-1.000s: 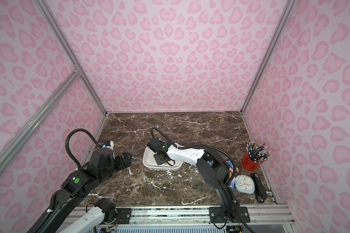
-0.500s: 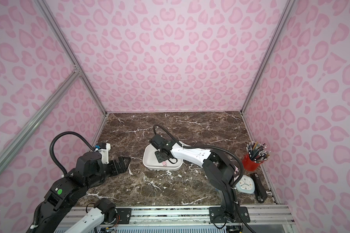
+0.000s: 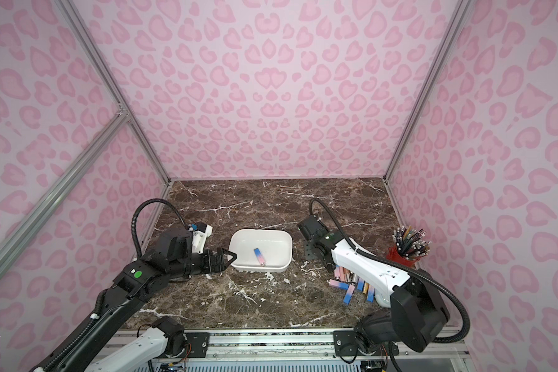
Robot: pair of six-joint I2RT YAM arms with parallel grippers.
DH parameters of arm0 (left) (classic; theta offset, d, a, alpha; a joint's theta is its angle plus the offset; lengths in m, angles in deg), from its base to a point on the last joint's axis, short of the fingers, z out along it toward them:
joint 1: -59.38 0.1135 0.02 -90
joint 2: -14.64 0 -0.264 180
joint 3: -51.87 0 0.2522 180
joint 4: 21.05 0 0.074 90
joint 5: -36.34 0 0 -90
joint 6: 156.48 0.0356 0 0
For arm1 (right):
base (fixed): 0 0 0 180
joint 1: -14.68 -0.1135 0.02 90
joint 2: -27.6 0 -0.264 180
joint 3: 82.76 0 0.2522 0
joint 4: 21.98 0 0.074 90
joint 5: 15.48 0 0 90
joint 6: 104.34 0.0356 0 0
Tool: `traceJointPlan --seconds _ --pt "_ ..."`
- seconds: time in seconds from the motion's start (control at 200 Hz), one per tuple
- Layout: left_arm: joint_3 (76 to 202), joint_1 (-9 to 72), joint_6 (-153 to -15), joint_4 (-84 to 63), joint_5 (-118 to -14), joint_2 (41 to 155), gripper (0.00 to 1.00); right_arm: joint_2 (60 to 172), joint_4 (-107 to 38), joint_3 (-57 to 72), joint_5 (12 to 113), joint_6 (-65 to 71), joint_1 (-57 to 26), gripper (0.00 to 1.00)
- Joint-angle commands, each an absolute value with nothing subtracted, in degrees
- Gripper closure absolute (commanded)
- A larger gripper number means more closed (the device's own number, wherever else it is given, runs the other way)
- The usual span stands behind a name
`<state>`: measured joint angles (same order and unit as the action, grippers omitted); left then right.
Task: Put the lipstick into the storage box
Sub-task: Place the lipstick in the storage box, then pick up the lipstick at the center of the board.
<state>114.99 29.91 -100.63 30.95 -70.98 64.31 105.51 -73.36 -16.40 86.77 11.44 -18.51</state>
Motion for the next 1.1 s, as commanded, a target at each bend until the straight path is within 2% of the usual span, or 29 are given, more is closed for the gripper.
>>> traceJointPlan --seconds 0.0,0.315,0.49,1.095 --pt "115.72 27.51 -101.28 23.84 -73.68 67.11 0.02 102.56 -73.12 -20.02 87.72 12.08 -15.40 0.43" --pt "122.31 16.73 -101.52 18.74 -69.78 80.71 0.02 103.32 -69.00 -25.45 83.96 11.10 -10.11 0.51" --pt "122.40 16.08 -101.81 17.23 -68.72 84.12 0.02 105.50 -66.60 -25.10 82.33 10.84 -10.08 0.58" --pt "123.61 15.96 -100.15 16.70 -68.26 88.64 0.02 113.38 -61.98 -25.23 79.08 10.66 -10.11 0.62"
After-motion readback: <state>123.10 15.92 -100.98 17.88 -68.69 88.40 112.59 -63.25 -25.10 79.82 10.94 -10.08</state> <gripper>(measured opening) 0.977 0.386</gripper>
